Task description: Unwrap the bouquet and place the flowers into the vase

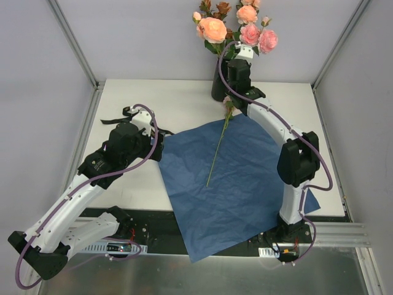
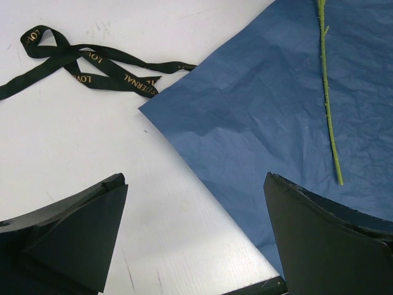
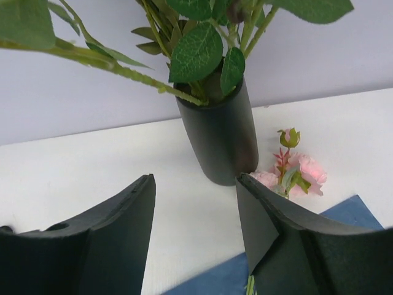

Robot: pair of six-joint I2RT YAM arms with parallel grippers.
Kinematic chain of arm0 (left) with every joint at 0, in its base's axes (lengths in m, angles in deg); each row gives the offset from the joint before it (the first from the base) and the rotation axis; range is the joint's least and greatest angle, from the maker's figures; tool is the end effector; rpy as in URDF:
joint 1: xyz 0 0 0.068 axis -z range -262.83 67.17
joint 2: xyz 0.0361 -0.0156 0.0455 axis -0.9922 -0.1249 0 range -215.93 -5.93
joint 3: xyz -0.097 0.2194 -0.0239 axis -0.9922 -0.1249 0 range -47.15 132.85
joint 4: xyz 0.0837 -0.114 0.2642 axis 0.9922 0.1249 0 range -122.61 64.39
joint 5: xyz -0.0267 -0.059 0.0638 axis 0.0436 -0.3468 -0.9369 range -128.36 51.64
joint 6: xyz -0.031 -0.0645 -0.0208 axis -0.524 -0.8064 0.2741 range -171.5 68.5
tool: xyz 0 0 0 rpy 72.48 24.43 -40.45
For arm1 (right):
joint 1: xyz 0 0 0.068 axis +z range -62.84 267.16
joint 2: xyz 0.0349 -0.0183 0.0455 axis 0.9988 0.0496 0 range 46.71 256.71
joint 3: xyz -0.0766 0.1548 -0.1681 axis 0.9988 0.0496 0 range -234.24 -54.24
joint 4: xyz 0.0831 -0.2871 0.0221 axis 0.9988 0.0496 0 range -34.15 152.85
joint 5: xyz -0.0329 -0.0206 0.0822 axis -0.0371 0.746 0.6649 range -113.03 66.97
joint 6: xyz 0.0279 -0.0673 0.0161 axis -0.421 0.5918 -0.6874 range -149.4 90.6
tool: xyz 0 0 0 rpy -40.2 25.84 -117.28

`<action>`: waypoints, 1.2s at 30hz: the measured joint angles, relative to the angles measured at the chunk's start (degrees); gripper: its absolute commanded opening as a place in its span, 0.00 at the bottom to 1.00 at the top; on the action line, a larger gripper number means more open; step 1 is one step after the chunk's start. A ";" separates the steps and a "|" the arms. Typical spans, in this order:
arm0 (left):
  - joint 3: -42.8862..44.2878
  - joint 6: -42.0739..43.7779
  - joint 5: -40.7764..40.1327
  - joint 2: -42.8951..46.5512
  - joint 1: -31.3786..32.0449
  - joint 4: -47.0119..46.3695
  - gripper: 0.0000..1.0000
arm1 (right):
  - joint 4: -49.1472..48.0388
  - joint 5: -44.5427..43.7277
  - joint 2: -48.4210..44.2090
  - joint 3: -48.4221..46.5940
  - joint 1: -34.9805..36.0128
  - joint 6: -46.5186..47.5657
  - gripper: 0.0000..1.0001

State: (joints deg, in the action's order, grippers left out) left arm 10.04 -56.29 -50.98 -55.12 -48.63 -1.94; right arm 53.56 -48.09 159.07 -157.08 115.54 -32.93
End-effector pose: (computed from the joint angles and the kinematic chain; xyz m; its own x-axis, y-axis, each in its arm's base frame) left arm 0.2293 -0.1393 0.3353 -0.3498 0.1390 -0.9264 0.3537 0.9353 0.0068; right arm 0.4781 0.2282 0.3226 -0.1142 0.0018 -0.9935 -0.0539 0.9985 0.0080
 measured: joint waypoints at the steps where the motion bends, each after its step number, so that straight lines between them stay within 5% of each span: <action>1: 0.00 0.00 0.00 -0.04 0.00 0.00 0.99 | 0.13 0.48 -0.68 0.76 0.00 -0.28 0.61; 25: 0.00 0.02 -1.27 -0.57 0.00 0.00 0.99 | -0.02 18.49 -8.87 3.80 0.20 6.12 0.56; 36: 0.00 0.02 -1.36 -0.48 0.00 0.00 0.99 | -2.34 27.43 -2.86 -7.54 0.85 8.09 0.56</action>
State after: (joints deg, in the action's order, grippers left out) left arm 10.04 -56.27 -52.33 -55.60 -48.63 -1.94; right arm 51.22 -20.66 156.20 -164.62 116.39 -24.84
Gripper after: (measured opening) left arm 0.990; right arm 0.554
